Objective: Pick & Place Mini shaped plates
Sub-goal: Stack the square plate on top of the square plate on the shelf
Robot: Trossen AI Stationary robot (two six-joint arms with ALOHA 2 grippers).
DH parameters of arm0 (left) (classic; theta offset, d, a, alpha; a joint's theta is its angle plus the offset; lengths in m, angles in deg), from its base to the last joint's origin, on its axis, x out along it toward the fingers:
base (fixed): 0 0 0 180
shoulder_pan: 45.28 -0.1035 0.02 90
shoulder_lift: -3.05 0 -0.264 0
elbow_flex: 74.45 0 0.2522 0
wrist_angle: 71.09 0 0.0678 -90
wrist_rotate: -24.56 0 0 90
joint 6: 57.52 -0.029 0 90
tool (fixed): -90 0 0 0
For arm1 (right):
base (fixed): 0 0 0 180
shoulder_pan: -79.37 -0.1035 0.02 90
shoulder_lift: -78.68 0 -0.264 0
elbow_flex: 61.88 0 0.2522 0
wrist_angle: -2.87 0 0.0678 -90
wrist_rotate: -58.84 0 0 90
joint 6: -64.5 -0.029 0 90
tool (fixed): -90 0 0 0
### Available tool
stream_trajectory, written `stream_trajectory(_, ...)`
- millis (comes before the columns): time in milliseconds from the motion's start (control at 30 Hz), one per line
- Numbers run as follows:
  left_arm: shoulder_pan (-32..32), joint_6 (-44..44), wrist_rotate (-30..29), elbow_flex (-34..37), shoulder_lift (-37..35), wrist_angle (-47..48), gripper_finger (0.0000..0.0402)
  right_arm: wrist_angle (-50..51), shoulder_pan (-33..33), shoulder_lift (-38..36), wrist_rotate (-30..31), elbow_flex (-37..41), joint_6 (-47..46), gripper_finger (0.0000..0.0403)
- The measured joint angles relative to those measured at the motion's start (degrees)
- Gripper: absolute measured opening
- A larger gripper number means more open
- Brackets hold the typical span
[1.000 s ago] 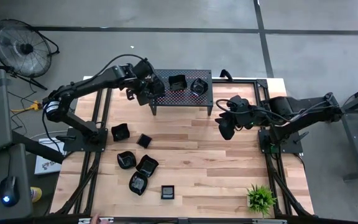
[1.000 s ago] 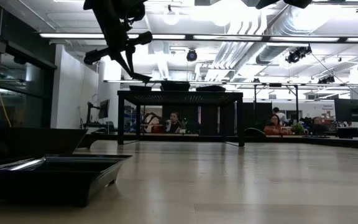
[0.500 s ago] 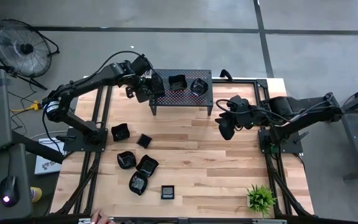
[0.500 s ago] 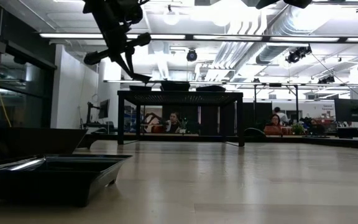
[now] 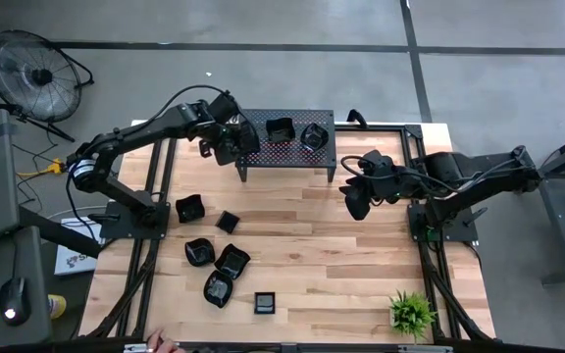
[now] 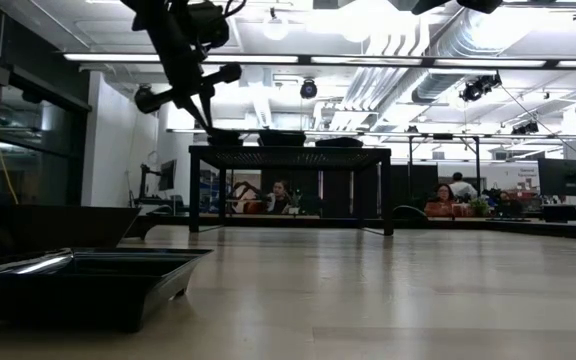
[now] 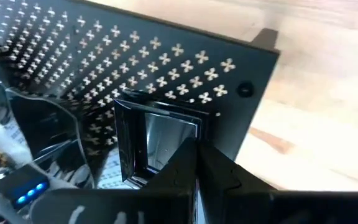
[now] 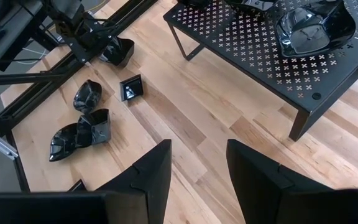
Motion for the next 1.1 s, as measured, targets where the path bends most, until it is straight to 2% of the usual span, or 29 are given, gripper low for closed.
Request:
stream_trajectory(133,0.0,0.0,0.0,0.0,0.0,-2.4,0.0,0.0,0.0,0.0,0.0,0.0,-0.4,0.0149)
stream_trajectory(1100,0.0,-0.4,1.3,0.0,0.0,-0.1,0.0,0.0,0.0,0.0,1.2,0.0,-0.6,0.0149)
